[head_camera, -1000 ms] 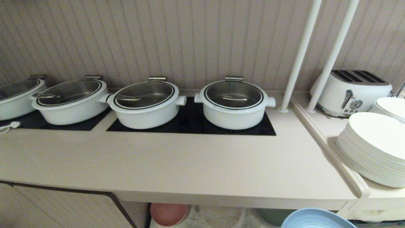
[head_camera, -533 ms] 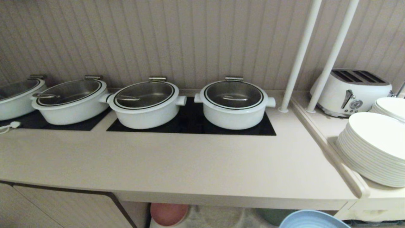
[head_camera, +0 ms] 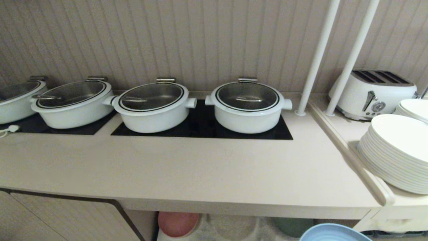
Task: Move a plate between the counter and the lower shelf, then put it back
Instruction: Put the plate in the cupboard
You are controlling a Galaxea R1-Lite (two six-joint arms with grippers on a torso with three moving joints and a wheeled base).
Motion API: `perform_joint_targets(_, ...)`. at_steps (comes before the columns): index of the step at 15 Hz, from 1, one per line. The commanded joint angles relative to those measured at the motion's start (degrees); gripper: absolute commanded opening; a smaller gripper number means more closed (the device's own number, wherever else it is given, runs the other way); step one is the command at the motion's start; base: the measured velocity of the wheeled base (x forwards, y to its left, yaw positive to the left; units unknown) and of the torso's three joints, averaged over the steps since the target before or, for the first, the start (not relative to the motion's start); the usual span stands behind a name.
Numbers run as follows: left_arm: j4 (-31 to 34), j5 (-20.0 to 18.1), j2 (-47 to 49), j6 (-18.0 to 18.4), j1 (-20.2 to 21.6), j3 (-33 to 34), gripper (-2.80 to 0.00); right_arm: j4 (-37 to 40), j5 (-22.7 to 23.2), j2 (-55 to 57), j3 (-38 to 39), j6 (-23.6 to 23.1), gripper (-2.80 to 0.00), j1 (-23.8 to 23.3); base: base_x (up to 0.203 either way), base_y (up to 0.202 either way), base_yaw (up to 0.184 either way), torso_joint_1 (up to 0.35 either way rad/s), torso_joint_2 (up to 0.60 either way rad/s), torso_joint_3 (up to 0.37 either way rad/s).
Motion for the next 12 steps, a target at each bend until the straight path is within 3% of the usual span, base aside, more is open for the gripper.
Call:
perform_joint_targets(1, 0.0, 0.04, -0.02, 0.0, 0.0, 0.0, -2.8, 0.36, 0.06, -0.51, -0.05, 0.26, -2.8, -0.03, 0.0, 0.0, 0.0, -0.134, 0.3, 0.154)
perform_joint_targets(12, 0.0, 0.04, -0.02, 0.0, 0.0, 0.0, -2.8, 2.47, 0.06, -2.27, 0.03, 0.26, -2.8, -0.02, 0.0, 0.0, 0.0, -0.144, 0.31, 0.159)
